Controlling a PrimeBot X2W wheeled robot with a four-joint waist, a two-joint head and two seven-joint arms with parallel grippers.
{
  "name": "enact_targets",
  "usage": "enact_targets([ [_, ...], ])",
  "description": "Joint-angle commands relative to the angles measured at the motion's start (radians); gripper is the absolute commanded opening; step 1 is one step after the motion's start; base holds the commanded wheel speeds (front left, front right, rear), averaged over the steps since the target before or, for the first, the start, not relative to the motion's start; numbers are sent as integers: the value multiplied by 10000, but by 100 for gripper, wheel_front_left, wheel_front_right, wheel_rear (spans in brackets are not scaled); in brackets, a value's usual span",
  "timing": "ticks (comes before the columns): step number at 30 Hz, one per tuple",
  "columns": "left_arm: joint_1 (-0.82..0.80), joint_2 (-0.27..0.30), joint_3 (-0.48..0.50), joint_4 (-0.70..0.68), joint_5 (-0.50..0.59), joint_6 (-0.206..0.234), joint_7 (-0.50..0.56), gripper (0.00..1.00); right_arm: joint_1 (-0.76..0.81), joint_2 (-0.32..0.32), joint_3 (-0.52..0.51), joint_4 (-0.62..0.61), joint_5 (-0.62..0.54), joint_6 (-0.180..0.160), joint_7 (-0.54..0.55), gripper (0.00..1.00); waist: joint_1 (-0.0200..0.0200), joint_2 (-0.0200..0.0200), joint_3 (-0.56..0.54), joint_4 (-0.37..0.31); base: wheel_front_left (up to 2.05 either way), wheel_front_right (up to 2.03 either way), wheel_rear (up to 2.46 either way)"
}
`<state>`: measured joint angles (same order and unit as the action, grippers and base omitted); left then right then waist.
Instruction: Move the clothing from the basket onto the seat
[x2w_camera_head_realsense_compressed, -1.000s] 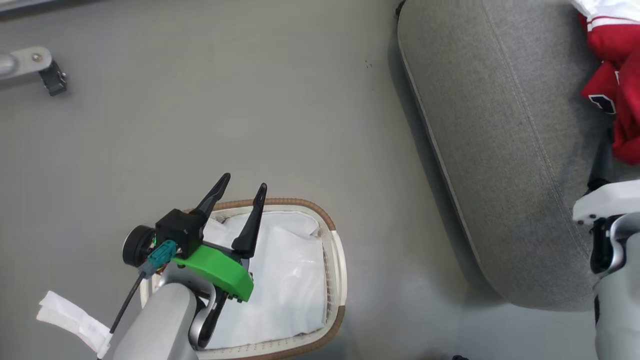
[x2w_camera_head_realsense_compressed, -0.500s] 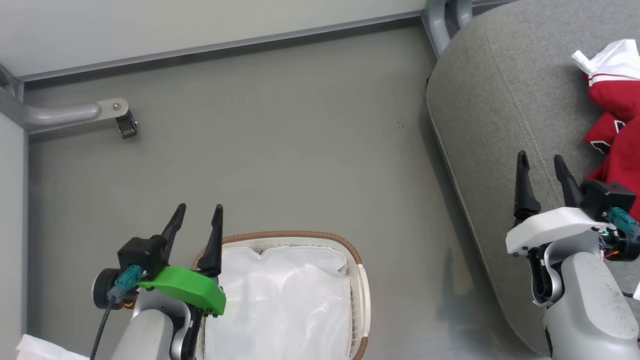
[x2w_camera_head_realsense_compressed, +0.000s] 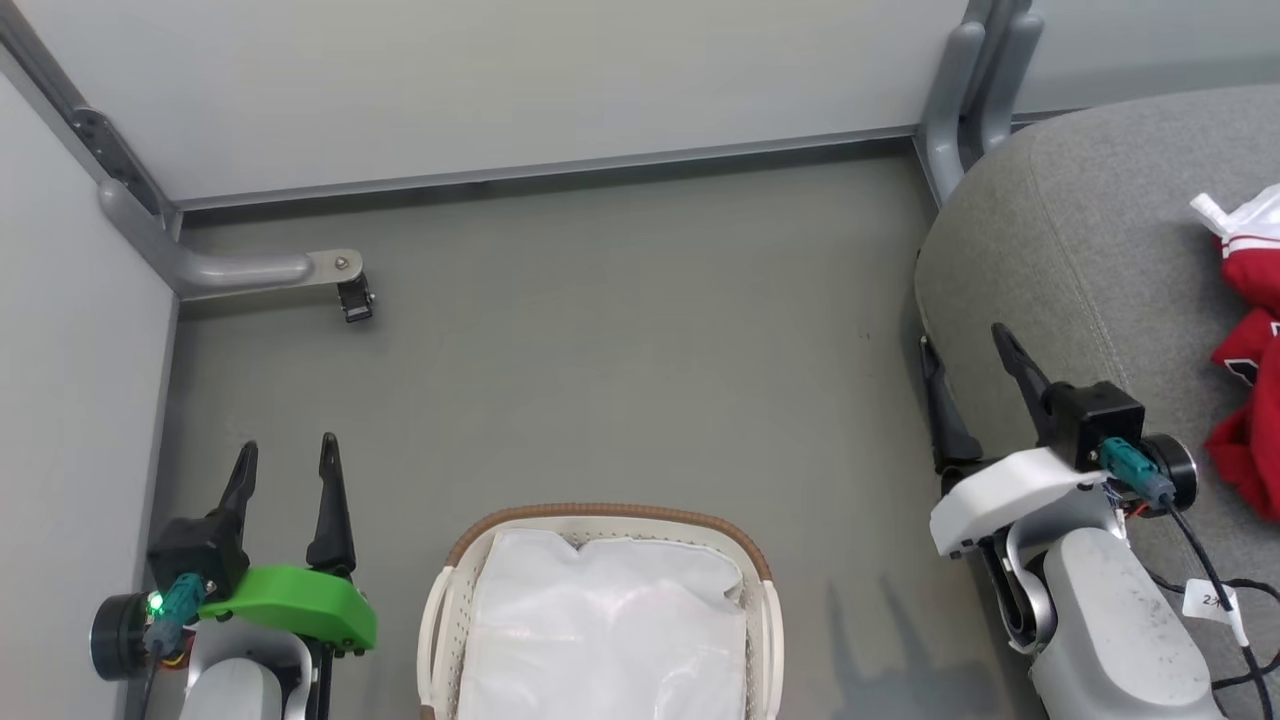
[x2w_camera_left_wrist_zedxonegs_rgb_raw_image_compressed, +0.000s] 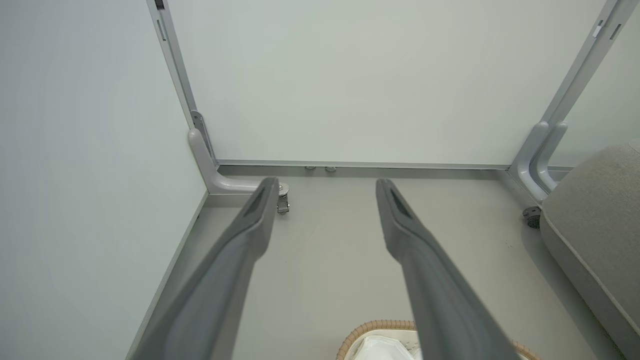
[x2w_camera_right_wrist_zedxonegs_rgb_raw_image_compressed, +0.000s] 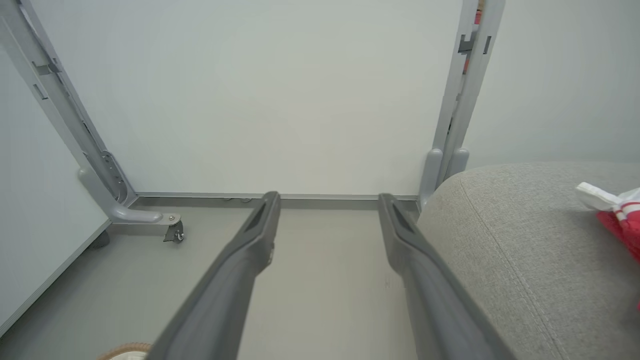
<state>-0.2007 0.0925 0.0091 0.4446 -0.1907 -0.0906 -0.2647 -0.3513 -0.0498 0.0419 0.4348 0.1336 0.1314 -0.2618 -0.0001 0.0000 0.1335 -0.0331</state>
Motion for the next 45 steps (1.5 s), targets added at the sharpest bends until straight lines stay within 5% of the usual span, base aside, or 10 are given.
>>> enact_targets([
  [1,225,-70,144,-62,89,12,9,100,247,-45,76,8,-100,-15,-47,100,1,0,-320,253,0,0,0],
  [24,1079,-407,622,74,123,-340,9,100,911,-37,470,205,92,-15,-47,100,1,0,-757,131,0,0,0],
  [25,977,-410,609,119,106,-313,6,0,866,6,459,187,89,0,0,0,1,0,-763,135,0,0,0],
  [29,1028,-494,592,477,60,-311,32,0,1109,67,446,499,132,0,41,0,1,0,-763,135,0,0,0],
  [45,984,-475,709,-36,-2940,-331,839,0,1379,48,13,-18,3214,-2,830,0,1,0,-832,160,0,0,0],
])
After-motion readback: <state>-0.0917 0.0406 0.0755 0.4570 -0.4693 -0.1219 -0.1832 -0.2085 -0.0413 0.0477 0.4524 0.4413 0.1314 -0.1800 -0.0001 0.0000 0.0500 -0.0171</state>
